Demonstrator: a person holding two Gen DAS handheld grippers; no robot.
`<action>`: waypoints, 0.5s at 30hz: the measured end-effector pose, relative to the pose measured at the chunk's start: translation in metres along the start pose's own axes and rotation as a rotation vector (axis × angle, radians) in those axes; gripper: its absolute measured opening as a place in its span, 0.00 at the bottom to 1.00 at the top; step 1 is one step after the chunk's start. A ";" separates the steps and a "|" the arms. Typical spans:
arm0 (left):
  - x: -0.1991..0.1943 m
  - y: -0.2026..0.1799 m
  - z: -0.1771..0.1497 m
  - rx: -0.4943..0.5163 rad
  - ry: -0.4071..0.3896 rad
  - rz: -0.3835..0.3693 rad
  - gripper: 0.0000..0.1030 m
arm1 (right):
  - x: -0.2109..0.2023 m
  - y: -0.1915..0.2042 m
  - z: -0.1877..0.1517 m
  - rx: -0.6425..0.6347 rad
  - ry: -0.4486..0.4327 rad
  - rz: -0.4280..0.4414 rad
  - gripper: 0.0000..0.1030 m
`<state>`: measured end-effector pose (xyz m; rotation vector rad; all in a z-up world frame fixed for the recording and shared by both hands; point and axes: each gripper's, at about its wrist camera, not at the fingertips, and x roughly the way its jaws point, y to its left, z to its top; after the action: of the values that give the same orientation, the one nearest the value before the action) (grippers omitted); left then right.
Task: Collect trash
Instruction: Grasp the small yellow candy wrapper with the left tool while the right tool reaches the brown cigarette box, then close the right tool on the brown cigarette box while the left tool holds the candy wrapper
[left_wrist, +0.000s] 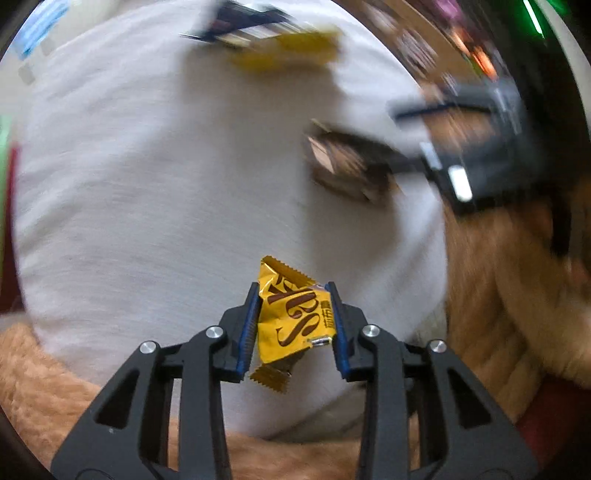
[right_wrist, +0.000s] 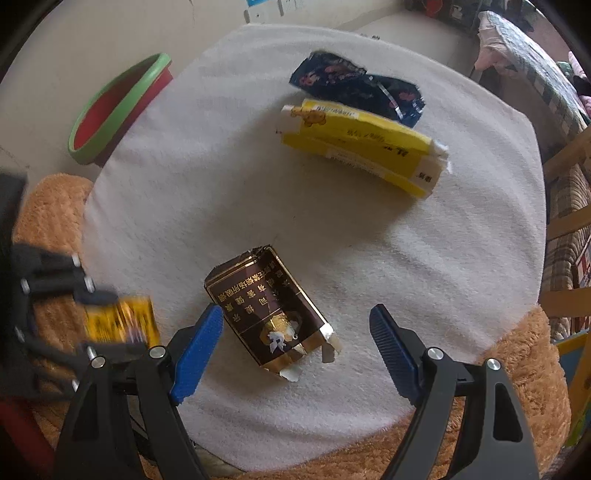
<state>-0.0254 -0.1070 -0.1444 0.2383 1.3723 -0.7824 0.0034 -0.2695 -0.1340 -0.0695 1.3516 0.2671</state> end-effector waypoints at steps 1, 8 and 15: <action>-0.004 0.011 0.003 -0.054 -0.028 0.017 0.32 | 0.002 0.001 0.001 -0.005 0.005 -0.001 0.76; -0.022 0.061 0.014 -0.275 -0.141 0.099 0.32 | 0.024 0.011 0.010 -0.022 0.065 0.007 0.77; -0.018 0.077 0.012 -0.322 -0.126 0.108 0.32 | 0.025 0.008 0.011 -0.010 0.053 0.051 0.69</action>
<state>0.0320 -0.0511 -0.1466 0.0096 1.3320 -0.4693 0.0172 -0.2552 -0.1550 -0.0503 1.4063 0.3168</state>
